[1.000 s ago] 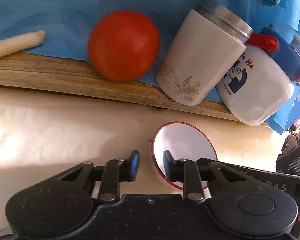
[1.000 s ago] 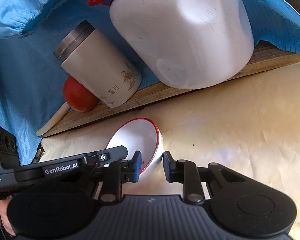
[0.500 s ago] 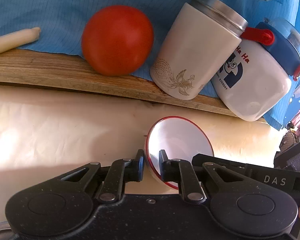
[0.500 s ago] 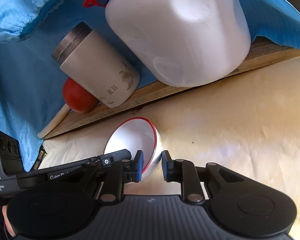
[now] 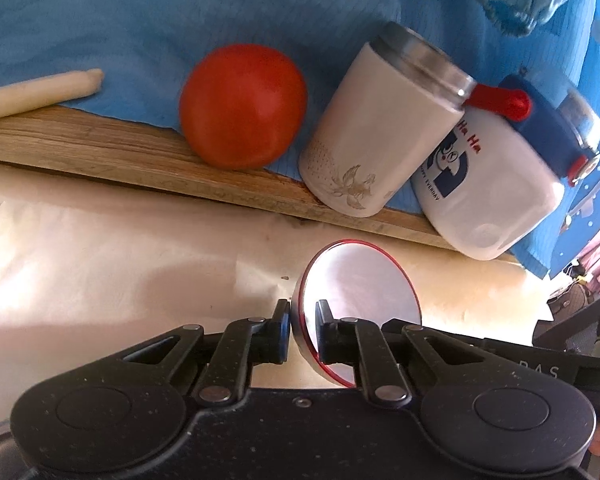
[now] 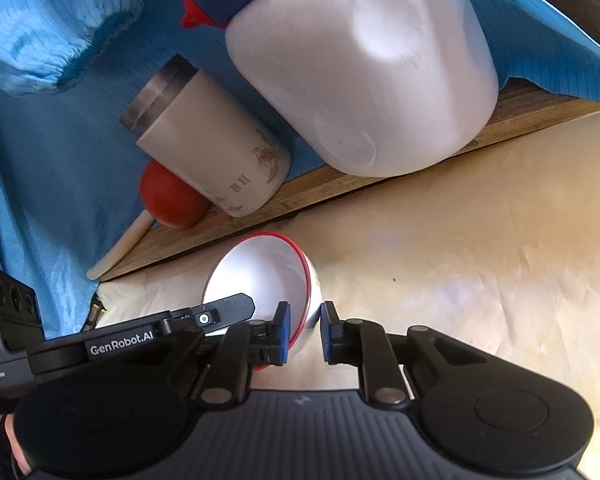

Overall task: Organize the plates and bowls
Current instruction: 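Lift the white bowl with both tools and carry it over the steel bowl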

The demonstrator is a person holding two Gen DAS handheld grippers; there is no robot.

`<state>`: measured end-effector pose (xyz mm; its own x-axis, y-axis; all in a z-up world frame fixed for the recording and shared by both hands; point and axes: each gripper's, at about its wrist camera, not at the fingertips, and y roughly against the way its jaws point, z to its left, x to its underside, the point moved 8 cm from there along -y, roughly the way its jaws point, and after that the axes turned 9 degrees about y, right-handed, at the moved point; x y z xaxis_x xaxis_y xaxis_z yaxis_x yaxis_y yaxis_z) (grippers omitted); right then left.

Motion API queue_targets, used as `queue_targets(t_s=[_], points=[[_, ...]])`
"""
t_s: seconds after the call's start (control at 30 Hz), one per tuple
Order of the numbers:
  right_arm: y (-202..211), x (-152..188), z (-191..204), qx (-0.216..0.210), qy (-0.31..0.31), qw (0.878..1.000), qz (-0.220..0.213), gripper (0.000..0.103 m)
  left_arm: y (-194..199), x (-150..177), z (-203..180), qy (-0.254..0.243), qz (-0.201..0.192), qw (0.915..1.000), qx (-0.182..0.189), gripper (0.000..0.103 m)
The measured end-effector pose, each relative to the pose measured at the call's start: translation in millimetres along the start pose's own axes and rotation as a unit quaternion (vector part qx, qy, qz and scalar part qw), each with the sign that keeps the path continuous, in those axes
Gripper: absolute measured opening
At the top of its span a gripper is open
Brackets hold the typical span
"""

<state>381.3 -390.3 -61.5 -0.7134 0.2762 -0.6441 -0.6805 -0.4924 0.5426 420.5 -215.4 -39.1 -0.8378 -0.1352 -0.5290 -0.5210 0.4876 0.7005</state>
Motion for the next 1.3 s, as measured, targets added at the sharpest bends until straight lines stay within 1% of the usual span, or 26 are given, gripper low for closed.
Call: queue_targets(t_s=[0.13, 0.37, 0.77, 0.83, 1.13, 1.3], points=[[12, 1, 3, -0.006, -0.002, 1.0, 0.002, 0.016, 17, 1, -6, -0.005, -0.007, 0.9999, 0.008, 0.013], [39, 10, 17, 0.004, 0.008, 1.0, -0.004, 0.016, 41, 13, -19, -0.011, -0.006, 0.9996, 0.024, 0.013], [88, 38, 33, 0.02, 0.016, 1.0, -0.005, 0.016, 77, 50, -37, -0.02, -0.003, 0.998, 0.059, 0.013], [95, 43, 37, 0.024, 0.02, 1.0, -0.005, 0.016, 78, 54, -40, -0.025, -0.003, 0.9977, 0.064, 0.013], [116, 72, 49, 0.029, 0.026, 0.999, 0.009, 0.017, 97, 83, -41, -0.044, 0.013, 0.9965, 0.07, 0.013], [120, 87, 51, 0.031, 0.027, 0.999, 0.025, 0.017, 104, 98, -41, -0.067, 0.022, 0.9954, 0.065, 0.013]])
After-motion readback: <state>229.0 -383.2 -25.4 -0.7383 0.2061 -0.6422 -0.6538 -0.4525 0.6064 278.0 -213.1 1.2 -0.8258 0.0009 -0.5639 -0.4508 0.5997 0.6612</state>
